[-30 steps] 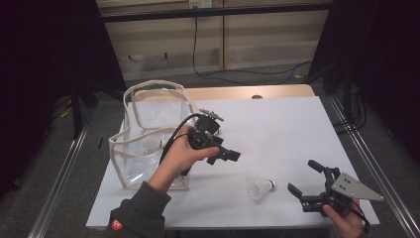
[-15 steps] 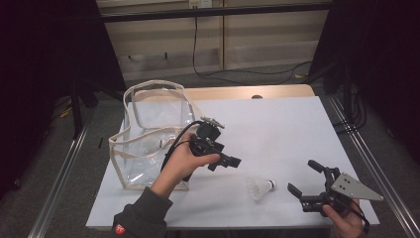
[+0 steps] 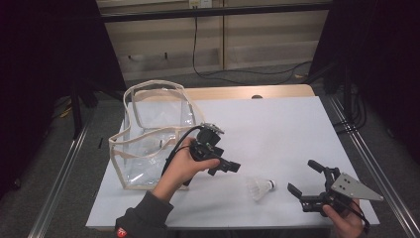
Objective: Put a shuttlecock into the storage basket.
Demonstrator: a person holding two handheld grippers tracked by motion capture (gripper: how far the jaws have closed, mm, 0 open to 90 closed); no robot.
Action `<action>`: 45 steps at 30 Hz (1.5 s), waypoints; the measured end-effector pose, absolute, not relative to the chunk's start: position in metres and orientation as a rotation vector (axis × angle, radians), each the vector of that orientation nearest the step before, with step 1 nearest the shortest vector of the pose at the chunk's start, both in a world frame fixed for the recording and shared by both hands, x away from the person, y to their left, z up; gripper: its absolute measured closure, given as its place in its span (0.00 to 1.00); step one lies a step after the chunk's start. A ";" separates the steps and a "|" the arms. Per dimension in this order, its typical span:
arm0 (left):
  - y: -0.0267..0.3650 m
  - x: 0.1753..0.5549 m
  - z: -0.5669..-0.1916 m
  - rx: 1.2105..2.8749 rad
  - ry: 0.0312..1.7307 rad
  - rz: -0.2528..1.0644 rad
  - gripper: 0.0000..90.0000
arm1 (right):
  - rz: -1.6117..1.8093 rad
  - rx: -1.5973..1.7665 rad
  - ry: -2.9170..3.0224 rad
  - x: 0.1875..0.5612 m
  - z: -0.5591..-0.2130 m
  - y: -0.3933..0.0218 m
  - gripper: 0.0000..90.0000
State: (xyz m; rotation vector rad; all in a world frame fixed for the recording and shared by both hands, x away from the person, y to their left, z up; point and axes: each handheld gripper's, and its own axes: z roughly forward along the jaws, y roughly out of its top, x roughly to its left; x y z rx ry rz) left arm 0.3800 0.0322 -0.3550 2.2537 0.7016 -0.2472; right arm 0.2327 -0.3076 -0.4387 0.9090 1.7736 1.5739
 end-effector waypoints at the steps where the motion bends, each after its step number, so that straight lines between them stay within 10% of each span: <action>1: 0.032 0.380 -0.356 2.256 0.699 -0.244 0.14 | 1.574 0.909 1.773 0.233 -0.439 -0.308 0.00; 45: 0.029 0.369 -0.379 2.257 0.656 -0.268 0.12 | 1.574 0.907 1.777 0.233 -0.439 -0.307 0.00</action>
